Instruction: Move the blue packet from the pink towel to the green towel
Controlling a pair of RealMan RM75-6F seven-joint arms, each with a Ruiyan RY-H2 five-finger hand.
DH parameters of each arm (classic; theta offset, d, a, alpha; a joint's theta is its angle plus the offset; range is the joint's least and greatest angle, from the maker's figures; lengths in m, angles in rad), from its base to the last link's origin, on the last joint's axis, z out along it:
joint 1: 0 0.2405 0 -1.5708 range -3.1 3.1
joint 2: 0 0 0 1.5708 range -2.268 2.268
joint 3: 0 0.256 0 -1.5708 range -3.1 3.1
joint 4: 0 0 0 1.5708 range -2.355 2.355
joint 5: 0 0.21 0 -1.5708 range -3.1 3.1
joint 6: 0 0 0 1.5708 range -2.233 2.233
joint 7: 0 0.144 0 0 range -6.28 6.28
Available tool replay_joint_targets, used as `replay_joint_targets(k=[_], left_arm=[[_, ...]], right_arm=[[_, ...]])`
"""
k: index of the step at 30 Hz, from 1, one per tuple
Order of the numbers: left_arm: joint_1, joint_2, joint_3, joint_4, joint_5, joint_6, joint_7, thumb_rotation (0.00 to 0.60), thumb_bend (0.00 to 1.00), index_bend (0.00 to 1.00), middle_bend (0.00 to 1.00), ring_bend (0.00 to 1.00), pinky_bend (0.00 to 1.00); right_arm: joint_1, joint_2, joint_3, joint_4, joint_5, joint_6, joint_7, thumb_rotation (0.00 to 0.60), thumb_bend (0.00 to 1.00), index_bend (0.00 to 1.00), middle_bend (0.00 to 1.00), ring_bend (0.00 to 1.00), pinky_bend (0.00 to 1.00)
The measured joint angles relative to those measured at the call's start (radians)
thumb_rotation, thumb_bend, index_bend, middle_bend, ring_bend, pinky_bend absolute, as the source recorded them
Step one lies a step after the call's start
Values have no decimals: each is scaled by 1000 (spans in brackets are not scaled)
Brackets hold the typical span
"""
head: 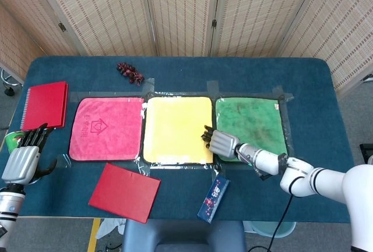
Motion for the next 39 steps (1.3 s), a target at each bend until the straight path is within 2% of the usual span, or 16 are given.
replay_joint_targets(k=[11, 17, 22, 27, 30, 39], left_arm=[[-6, -5, -3, 7, -2, -11, -1, 600, 435, 0, 0, 0, 11], [-9, -7, -3, 2, 0, -14, 1, 600, 434, 0, 0, 0, 11], [-7, -4, -3, -8, 0, -8, 7, 600, 435, 0, 0, 0, 11], [-4, -1, -2, -14, -1, -7, 7, 600, 435, 0, 0, 0, 10], [-5, 0, -1, -16, -2, -12, 8, 600, 435, 0, 0, 0, 10], [-1, 3, 1, -13, -1, -11, -3, 600, 435, 0, 0, 0, 10]], right_arm=[[-80, 158, -39, -51, 8, 68, 1, 600, 585, 250, 164, 79, 0], [-115, 215, -32, -87, 1, 139, 18, 600, 586, 250, 165, 83, 0], [-114, 181, -11, -105, -32, 163, 46, 600, 585, 250, 158, 88, 0], [-99, 116, 0, -102, -53, 145, 61, 600, 585, 226, 106, 115, 0], [-92, 71, 5, -84, -54, 123, 63, 600, 585, 187, 78, 107, 0], [-79, -16, 9, 0, -40, 53, 31, 600, 585, 184, 76, 86, 0]])
